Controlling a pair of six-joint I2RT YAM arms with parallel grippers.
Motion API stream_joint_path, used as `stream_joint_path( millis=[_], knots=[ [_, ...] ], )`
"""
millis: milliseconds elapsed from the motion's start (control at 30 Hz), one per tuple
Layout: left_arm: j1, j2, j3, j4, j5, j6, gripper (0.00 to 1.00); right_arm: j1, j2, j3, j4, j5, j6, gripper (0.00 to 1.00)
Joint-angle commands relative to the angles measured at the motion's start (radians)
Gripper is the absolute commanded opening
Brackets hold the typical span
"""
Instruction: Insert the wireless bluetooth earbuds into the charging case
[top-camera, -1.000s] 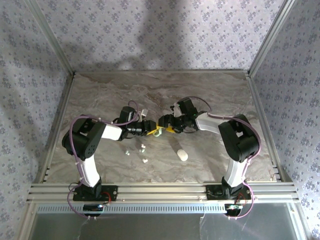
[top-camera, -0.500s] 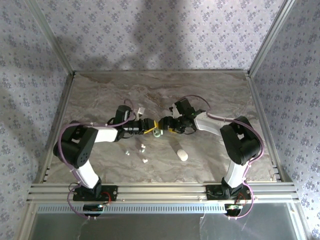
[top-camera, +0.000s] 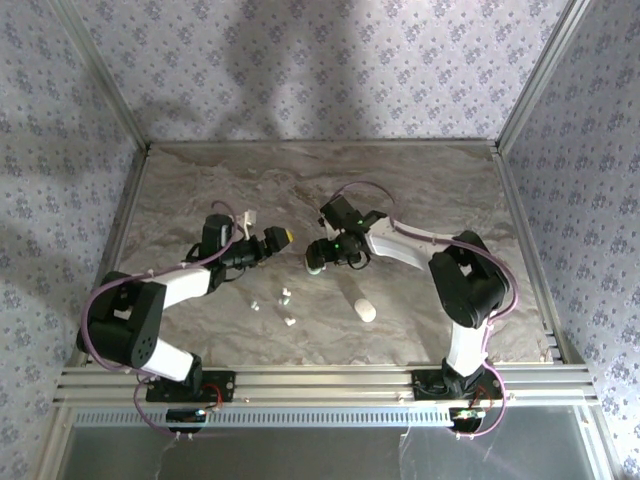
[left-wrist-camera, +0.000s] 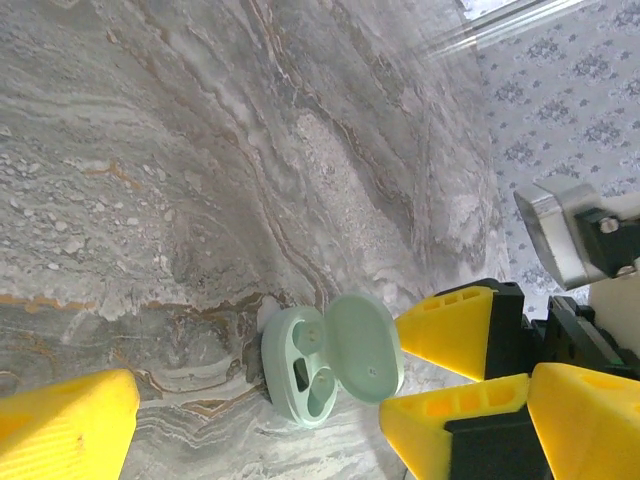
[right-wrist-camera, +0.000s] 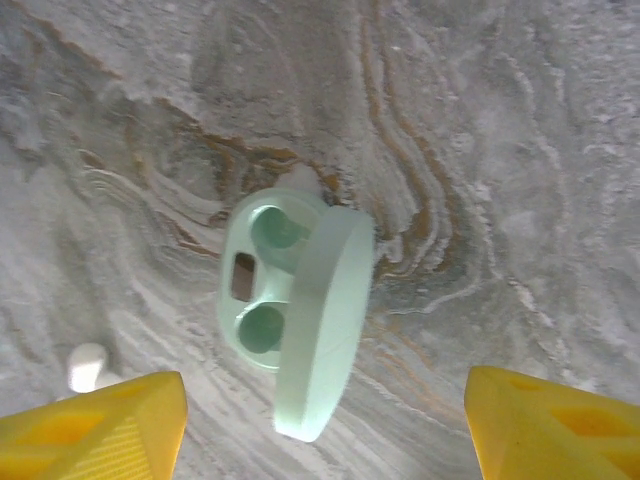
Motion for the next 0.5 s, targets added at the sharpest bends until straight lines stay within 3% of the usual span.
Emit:
stream_joint_path(
  millis=[0,467],
  knots=[
    [0.006,-0.018,-0.007,-0.016,-0.021,0.021,1.0,0.005,0.035,0.049,-0.126,0.136,-0.039,0.75],
    [0.006,-0.008,-0.008,-0.008,-0.018,0.018,1.0,-0.01,0.057,0.096,-0.205,0.227,-0.046,0.75]
  ],
)
